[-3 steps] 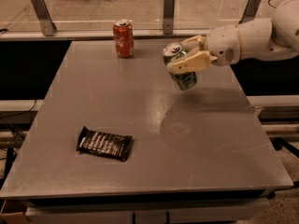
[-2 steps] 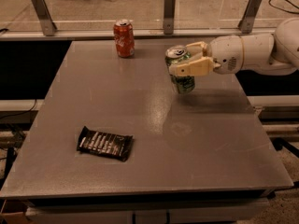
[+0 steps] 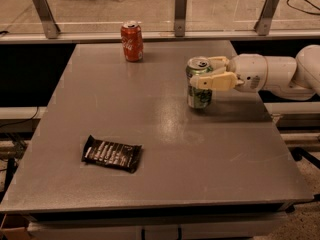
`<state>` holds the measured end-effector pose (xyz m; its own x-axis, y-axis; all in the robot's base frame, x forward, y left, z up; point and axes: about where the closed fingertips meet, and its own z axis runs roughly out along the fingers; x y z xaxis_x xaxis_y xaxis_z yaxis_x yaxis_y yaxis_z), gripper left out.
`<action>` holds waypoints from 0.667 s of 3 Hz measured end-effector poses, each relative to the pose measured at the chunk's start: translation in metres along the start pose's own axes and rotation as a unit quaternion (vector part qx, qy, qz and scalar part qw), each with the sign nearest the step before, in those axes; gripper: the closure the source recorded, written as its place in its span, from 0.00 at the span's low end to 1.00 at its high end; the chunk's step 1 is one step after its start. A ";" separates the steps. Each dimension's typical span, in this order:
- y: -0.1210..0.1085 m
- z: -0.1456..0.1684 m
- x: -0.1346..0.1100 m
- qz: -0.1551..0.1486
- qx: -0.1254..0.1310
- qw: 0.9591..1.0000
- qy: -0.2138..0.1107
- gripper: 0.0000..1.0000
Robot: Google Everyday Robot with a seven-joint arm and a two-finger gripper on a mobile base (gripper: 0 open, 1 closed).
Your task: Place green can upright
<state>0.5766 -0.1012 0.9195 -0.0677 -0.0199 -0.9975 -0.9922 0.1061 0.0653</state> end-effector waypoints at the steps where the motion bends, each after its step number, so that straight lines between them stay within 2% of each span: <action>1: 0.003 -0.007 0.008 -0.002 -0.007 1.000 -0.024 0.59; 2: 0.005 -0.012 0.013 -0.008 -0.012 0.999 -0.036 0.36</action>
Offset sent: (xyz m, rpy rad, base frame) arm -0.0117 -0.0246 -0.0201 0.0996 -0.0410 0.0157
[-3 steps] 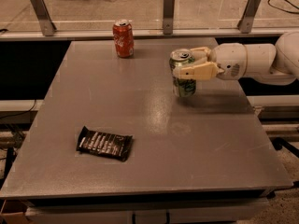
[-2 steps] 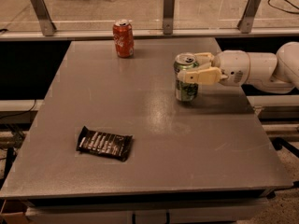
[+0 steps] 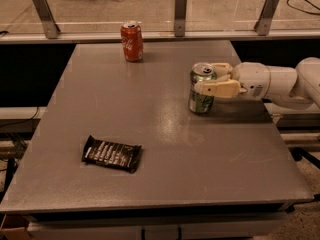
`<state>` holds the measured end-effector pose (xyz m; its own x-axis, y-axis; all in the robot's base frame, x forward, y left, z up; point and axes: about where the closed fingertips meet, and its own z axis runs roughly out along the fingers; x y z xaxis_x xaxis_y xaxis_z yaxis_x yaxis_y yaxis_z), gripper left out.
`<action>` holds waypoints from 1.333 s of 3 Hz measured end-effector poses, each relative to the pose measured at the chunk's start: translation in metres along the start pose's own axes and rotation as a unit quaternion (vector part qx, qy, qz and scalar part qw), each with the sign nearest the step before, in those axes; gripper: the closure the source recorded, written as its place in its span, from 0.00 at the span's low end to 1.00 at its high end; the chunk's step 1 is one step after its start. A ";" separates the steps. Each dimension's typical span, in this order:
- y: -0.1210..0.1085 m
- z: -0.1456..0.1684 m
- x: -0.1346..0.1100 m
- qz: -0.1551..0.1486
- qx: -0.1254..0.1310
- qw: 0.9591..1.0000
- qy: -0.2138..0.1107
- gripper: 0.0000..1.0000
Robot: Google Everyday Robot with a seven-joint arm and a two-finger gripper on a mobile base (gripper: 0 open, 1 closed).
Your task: Place green can upright
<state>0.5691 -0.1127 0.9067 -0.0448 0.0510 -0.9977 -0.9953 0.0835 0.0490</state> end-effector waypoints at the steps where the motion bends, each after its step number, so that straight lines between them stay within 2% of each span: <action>1: 0.002 -0.007 0.002 -0.004 0.001 1.000 -0.003 0.13; 2: 0.004 -0.013 0.004 -0.006 0.004 1.000 -0.001 0.00; 3: 0.005 -0.027 0.002 -0.011 0.014 1.000 0.017 0.00; 4: 0.003 -0.060 -0.015 -0.035 0.040 0.997 0.060 0.00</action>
Offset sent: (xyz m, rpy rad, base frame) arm -0.0088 -0.0276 -0.0081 -0.0060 -0.0152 -0.0277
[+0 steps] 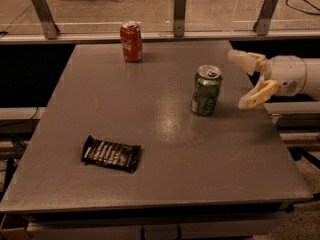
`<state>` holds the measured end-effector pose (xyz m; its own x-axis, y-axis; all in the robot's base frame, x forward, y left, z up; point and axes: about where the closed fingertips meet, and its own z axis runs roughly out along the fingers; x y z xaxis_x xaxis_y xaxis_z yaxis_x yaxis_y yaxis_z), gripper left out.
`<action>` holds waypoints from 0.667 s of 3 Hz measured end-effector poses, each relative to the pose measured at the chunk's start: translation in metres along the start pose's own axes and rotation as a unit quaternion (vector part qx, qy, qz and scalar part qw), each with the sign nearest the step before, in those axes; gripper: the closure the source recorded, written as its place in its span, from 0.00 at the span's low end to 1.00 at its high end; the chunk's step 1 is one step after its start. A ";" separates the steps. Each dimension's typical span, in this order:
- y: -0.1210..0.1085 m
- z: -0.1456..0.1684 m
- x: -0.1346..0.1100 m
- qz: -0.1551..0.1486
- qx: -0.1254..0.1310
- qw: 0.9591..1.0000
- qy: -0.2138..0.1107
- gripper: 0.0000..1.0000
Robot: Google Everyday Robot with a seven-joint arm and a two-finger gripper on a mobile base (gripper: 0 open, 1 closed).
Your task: Place green can upright
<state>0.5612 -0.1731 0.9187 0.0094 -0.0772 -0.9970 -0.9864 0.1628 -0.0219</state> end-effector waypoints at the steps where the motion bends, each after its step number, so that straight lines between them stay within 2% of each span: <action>1: -0.006 -0.053 -0.029 -0.041 0.048 0.997 0.047 0.00; 2: -0.007 -0.099 -0.055 -0.063 0.114 0.988 0.088 0.00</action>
Offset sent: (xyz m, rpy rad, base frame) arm -0.0208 -0.1625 0.1042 -0.3076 -0.1570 -0.4295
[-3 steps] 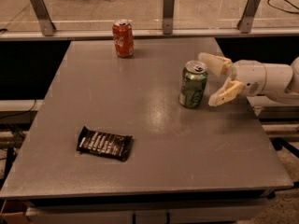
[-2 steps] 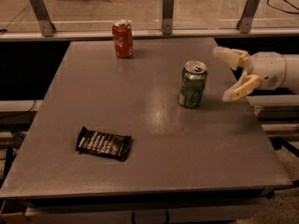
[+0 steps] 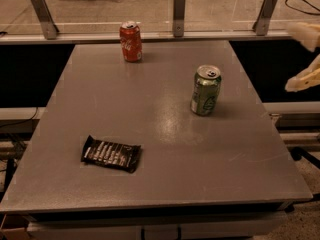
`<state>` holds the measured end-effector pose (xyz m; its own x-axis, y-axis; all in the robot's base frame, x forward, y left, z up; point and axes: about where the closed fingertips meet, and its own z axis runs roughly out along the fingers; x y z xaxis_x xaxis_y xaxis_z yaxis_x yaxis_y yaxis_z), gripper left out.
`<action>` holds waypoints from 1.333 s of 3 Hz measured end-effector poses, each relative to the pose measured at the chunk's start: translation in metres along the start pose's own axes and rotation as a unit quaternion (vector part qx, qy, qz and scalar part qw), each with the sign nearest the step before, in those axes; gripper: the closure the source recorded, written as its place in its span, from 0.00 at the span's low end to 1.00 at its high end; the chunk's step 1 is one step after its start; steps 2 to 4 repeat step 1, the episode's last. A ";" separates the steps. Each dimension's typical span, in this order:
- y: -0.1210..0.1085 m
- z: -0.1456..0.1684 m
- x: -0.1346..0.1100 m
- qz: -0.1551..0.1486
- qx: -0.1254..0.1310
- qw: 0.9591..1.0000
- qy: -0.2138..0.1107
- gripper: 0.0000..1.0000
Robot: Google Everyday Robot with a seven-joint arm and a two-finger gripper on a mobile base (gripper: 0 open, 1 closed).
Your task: Place green can upright
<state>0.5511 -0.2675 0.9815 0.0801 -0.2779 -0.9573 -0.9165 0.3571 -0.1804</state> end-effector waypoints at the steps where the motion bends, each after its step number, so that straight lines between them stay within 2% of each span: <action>1: -0.001 -0.004 -0.002 -0.002 0.006 1.000 0.004 0.00; 4: -0.001 -0.004 -0.002 -0.002 0.006 1.000 0.004 0.00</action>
Offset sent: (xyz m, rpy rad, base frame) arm 0.0000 0.0000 0.0000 0.0000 0.0000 0.0000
